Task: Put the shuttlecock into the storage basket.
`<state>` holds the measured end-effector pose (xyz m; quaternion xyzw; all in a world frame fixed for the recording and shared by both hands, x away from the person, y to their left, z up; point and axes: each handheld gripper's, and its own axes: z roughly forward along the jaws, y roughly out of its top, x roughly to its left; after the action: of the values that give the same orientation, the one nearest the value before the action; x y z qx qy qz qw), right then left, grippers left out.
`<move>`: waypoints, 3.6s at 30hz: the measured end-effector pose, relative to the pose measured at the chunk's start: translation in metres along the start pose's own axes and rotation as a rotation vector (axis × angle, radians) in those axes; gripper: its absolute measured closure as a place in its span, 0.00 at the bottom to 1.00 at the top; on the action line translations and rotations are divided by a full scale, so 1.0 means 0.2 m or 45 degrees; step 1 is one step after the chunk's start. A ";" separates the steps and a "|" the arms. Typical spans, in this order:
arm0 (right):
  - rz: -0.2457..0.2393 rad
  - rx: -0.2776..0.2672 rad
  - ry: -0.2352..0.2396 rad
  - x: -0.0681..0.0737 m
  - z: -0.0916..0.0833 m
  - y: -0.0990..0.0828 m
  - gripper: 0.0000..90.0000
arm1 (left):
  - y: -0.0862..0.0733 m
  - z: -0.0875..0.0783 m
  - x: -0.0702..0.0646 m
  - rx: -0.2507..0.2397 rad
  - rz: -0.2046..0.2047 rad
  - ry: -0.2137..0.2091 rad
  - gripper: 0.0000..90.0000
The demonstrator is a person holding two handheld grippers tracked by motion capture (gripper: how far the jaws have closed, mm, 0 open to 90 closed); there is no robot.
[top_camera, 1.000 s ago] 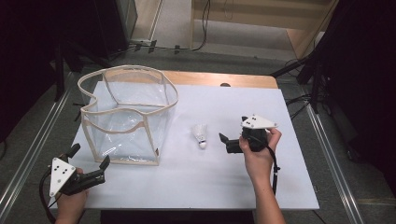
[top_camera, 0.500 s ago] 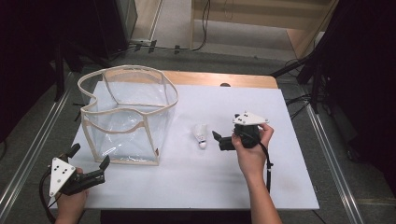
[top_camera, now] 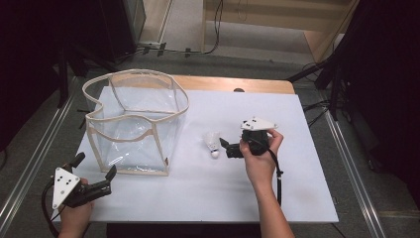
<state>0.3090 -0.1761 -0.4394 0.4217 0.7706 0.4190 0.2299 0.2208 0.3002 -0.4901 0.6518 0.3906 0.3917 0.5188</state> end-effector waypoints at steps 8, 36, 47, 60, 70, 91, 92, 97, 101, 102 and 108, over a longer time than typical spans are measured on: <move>-0.004 0.023 0.030 0.03 0.05 0.00 0.00 | 0.00 0.00 0.00 0.001 0.002 -0.002 0.00; 0.001 0.109 0.087 0.11 0.17 0.03 0.05 | 0.00 0.00 0.00 0.001 0.000 -0.003 0.00; 0.003 0.187 0.067 0.12 0.21 0.02 0.12 | 0.00 0.00 0.00 0.000 -0.001 -0.003 0.00; 0.041 0.274 0.040 0.12 0.26 0.00 0.20 | 0.00 0.00 0.00 0.000 0.000 -0.006 0.00; 0.048 0.348 0.037 0.12 0.29 -0.01 0.27 | 0.00 0.00 0.00 0.001 0.002 -0.008 0.00; 0.108 0.458 -0.015 0.16 0.33 -0.06 0.40 | 0.00 0.00 0.00 0.002 0.001 -0.010 0.00; 0.106 0.461 -0.027 0.16 0.33 -0.06 0.42 | 0.00 0.00 0.00 0.002 0.001 -0.010 0.00; 0.130 0.459 -0.051 0.18 0.33 -0.06 0.45 | 0.00 0.00 0.00 0.002 0.001 -0.010 0.00; 0.164 0.469 -0.012 0.19 0.33 -0.07 0.48 | 0.00 0.00 0.00 0.002 0.001 -0.010 0.00; 0.174 0.473 -0.005 0.19 0.33 -0.07 0.49 | 0.00 0.00 0.00 0.002 0.000 -0.010 0.00; 0.198 0.495 0.007 0.20 0.34 -0.09 0.53 | 0.00 0.00 0.00 0.001 -0.004 -0.008 0.00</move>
<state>0.3272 -0.1182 -0.4911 0.5150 0.8028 0.2799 0.1091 0.2213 0.3008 -0.4900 0.6528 0.3900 0.3886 0.5203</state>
